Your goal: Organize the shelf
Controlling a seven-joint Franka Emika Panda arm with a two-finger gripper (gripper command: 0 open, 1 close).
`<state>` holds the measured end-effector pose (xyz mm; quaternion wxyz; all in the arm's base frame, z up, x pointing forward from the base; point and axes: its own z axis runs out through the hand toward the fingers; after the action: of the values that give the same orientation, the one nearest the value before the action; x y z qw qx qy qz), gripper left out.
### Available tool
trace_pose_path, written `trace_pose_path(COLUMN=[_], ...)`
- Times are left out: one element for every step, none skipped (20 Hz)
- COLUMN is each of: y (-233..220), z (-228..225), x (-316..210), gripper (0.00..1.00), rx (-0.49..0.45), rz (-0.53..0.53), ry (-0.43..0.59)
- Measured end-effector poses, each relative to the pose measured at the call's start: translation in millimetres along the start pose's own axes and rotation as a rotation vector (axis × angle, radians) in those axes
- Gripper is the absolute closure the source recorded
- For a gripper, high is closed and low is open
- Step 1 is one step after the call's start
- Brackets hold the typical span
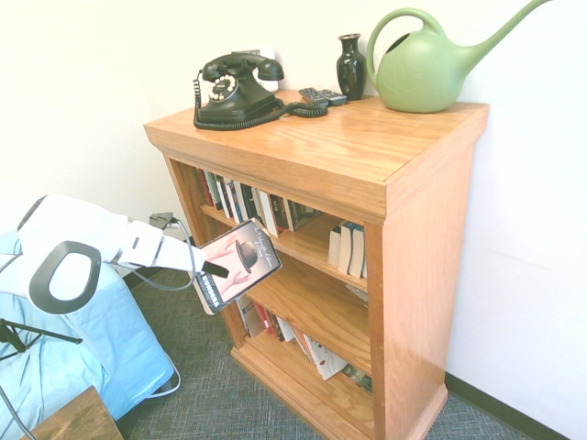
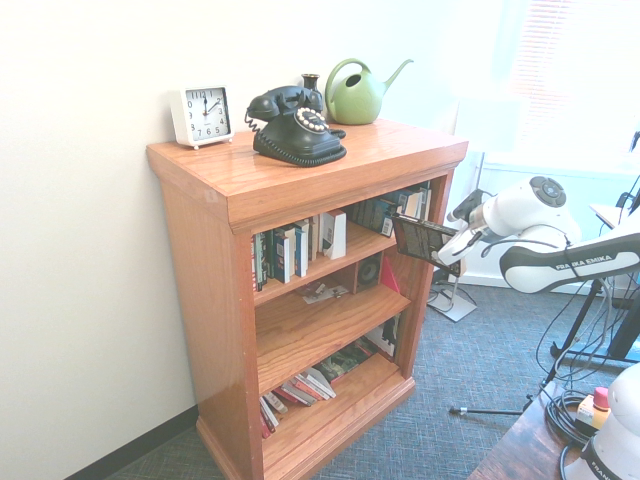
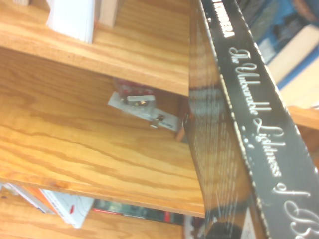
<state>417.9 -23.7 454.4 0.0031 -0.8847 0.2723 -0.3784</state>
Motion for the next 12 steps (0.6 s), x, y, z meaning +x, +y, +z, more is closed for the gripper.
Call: trace_pose_path(y=[-0.9, -1.2, -1.1, -1.7, -3.5, -5.7, -9.1, -12.9, -16.5, -18.6, -20.1, -21.9], z=[9.0, 17.7, 26.2, 34.3, 41.8, 49.0, 55.2, 61.2, 66.7, 70.5, 72.3, 73.6], x=[2.3, 5.6, 9.9, 14.6, 18.2, 20.9, 22.8, 23.8, 24.4, 25.0, 26.3, 27.7], gripper=[1.00, 1.00, 1.00, 1.00, 1.00, 1.00, 1.00, 1.00, 1.00, 1.00, 1.00, 1.00], rx=[0.011, 0.018, 0.019, 0.022, 0.027, 0.031, 0.040, 0.050, 0.061, 0.066, 0.071, 0.073], rz=[0.004, 0.009, 0.014, 0.018, 0.021, 0.024, 0.026, 0.027, 0.028, 0.031, 0.033, 0.035], ry=[-0.001, -0.003, -0.004, -0.003, -0.002, -0.002, 0.000, -0.001, -0.002, -0.002, 0.002, 0.005])
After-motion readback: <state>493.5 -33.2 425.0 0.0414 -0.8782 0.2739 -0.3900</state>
